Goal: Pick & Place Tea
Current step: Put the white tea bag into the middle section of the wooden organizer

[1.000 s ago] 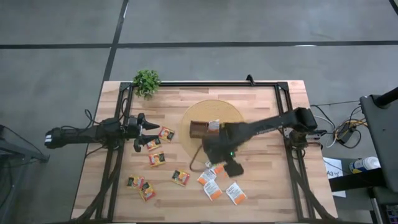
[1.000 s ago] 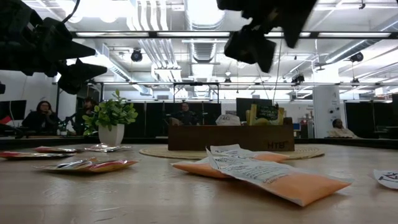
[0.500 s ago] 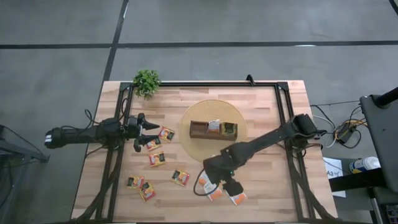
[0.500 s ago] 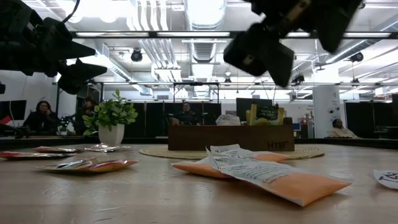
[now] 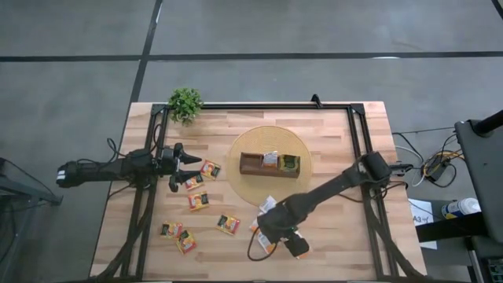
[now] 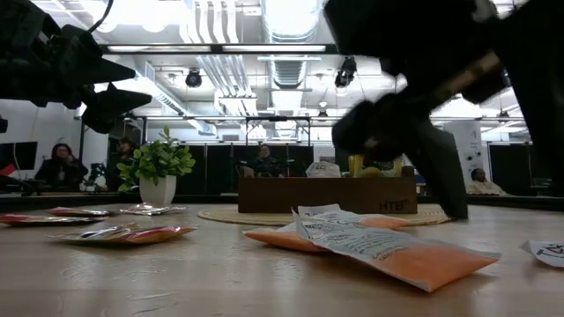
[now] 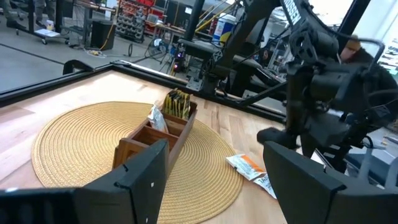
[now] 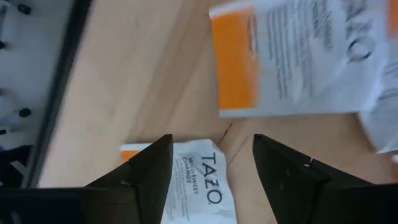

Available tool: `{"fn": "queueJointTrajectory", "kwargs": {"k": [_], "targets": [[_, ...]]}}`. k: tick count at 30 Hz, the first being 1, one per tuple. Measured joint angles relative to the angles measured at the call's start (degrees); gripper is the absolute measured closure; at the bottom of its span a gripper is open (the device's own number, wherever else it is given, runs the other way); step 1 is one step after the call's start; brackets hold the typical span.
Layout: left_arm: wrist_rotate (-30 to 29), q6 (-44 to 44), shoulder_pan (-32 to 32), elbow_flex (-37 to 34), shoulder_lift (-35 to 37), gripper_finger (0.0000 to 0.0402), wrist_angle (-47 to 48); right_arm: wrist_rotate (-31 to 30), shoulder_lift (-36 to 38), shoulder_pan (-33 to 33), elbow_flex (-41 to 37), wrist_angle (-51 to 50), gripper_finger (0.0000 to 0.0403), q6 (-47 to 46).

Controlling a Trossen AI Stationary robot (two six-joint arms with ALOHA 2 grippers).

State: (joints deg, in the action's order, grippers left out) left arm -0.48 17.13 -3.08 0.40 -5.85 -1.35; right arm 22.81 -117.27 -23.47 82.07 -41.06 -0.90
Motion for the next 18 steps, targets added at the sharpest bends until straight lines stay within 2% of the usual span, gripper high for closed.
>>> {"fn": "queueJointTrajectory", "kwargs": {"k": [14,18], "targets": [[0.01,0.00,0.01,0.01,0.02,0.0145,0.01,0.93,-2.27,-2.21,-3.31,1.38,0.0184,-0.66],[0.01,0.00,-0.01,0.02,0.02,0.0145,0.01,-1.97,-2.32,-2.93,-3.37,1.26,0.0194,-2.10]]}}
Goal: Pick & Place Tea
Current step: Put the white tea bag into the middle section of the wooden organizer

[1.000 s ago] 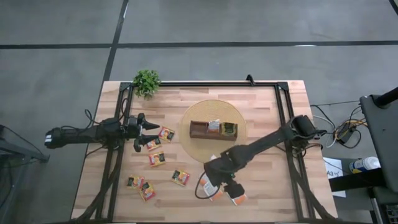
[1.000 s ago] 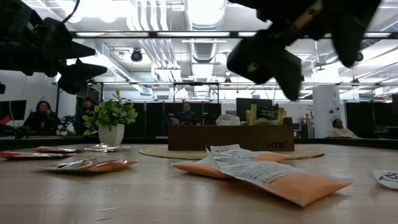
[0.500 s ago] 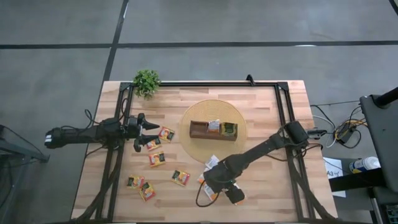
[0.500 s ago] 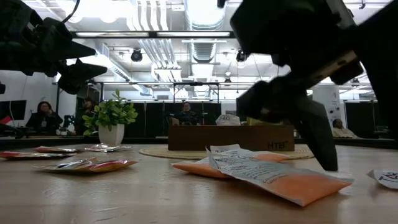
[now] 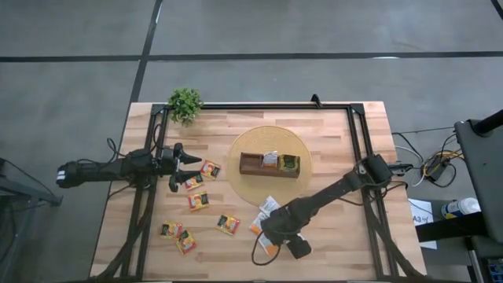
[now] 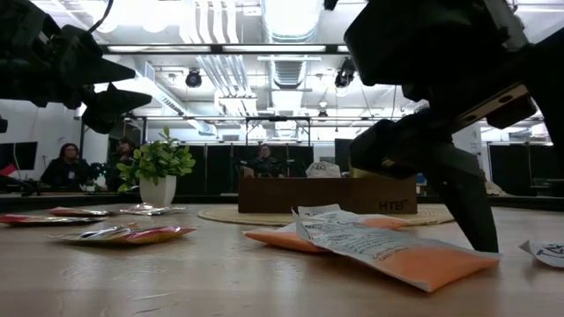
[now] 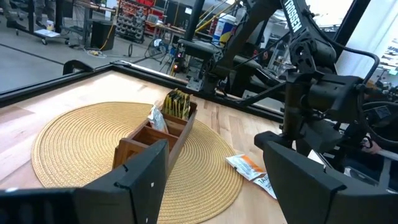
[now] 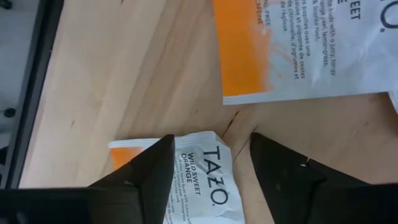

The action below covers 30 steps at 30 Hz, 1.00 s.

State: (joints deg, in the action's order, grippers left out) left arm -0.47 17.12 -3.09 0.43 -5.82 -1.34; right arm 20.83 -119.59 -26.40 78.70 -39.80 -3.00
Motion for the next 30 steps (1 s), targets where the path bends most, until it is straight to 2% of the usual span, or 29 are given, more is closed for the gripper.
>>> {"fn": "queueJointTrajectory", "kwargs": {"k": [15,23,30], "targets": [[0.00,0.01,0.02,-0.02,-0.01,0.0145,0.01,-1.36,-0.11,-0.72,-0.37,-0.18,0.0309,-2.92],[0.00,0.00,0.01,0.00,-0.01,0.0145,0.02,-2.92,-0.07,-0.82,-0.90,-0.09,0.0386,-4.75],[0.00,0.02,0.02,-0.02,0.00,0.0145,0.02,-2.38,0.69,0.24,-0.98,-0.49,0.0394,-8.16]]}}
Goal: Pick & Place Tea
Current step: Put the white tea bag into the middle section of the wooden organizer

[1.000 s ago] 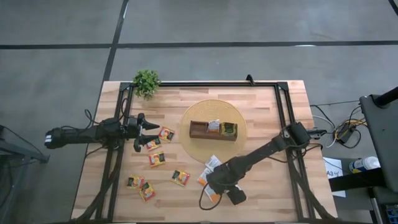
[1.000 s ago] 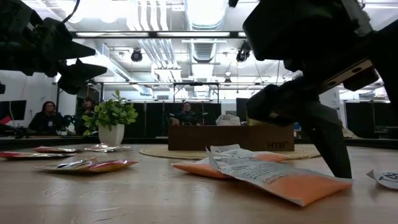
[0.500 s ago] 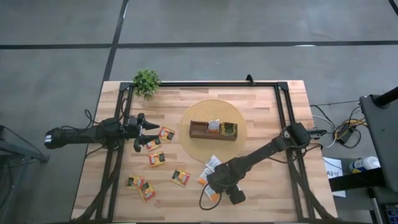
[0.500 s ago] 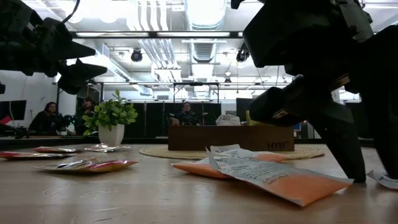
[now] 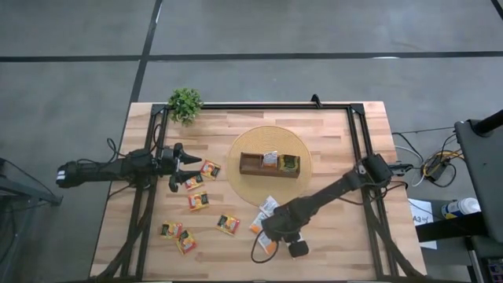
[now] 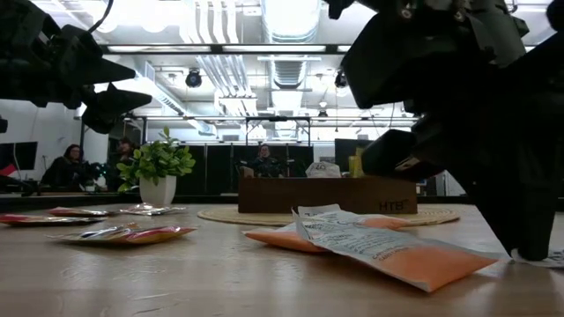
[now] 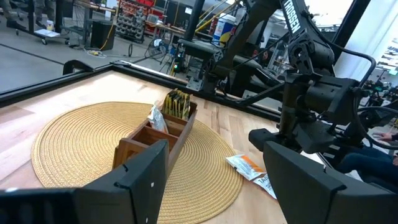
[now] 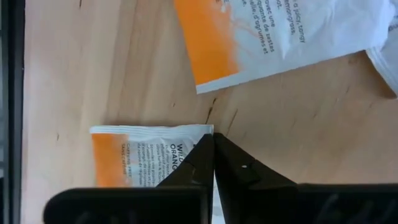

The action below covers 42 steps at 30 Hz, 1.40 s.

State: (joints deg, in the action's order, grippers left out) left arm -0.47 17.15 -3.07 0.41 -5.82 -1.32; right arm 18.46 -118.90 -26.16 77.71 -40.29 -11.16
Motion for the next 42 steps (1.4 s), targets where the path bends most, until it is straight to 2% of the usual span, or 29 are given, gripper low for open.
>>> {"fn": "queueJointTrajectory", "kwargs": {"k": [4,10,15,23,29,35,42], "targets": [[-0.01,-0.02,0.00,0.02,-0.01,0.0145,0.00,-1.01,1.87,1.44,-0.44,-2.14,0.0395,-1.14],[0.00,0.00,0.00,0.02,0.00,0.0145,-0.02,-7.01,6.35,4.04,-0.53,-9.56,0.0395,-1.78],[0.00,-0.02,0.00,0.00,-0.02,0.0145,-0.04,-10.11,10.61,5.87,-0.47,-11.89,0.0395,-2.68],[0.00,-0.01,-0.02,0.01,0.00,0.0145,-0.07,-18.86,16.82,9.88,0.43,-16.63,0.0395,-9.84],[0.00,-0.02,-0.01,0.01,0.00,0.0145,-0.07,-24.34,17.43,14.96,5.90,-21.16,0.0395,-10.96],[0.00,-0.02,-0.02,0.02,0.00,0.0145,-0.07,-26.94,17.43,20.86,10.28,-21.39,0.0395,-10.69],[0.00,0.00,-0.02,0.00,0.00,0.0145,-0.06,-28.58,16.83,27.49,13.73,-21.44,0.0395,-6.31]]}}
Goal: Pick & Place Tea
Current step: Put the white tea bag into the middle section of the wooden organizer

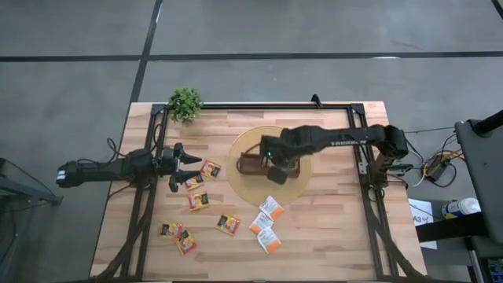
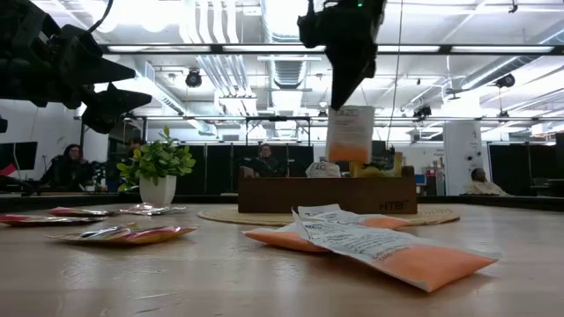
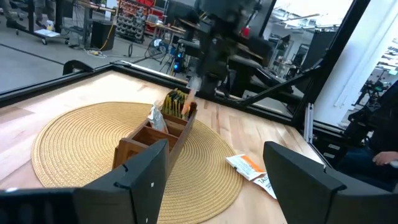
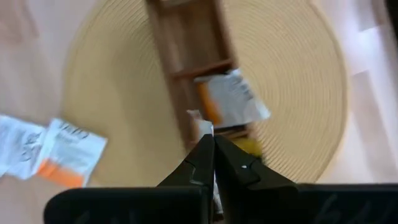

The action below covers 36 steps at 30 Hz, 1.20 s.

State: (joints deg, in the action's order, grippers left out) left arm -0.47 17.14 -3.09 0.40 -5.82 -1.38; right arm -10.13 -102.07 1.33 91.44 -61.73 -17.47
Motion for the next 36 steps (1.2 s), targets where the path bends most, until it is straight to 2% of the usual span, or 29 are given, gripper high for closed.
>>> {"fn": "queueJointTrajectory", "kwargs": {"k": [12,26,36], "targets": [[-0.01,-0.02,0.00,0.02,-0.02,0.0145,0.02,0.77,-5.55,6.63,7.62,0.23,0.0395,10.11],[0.00,0.00,0.00,0.01,0.00,0.0145,0.04,4.58,-15.89,6.86,11.46,-1.34,0.0395,14.71],[-0.02,-0.02,0.00,0.02,0.00,0.0145,0.04,4.81,-17.06,6.87,12.13,-1.90,0.0394,16.35]]}}
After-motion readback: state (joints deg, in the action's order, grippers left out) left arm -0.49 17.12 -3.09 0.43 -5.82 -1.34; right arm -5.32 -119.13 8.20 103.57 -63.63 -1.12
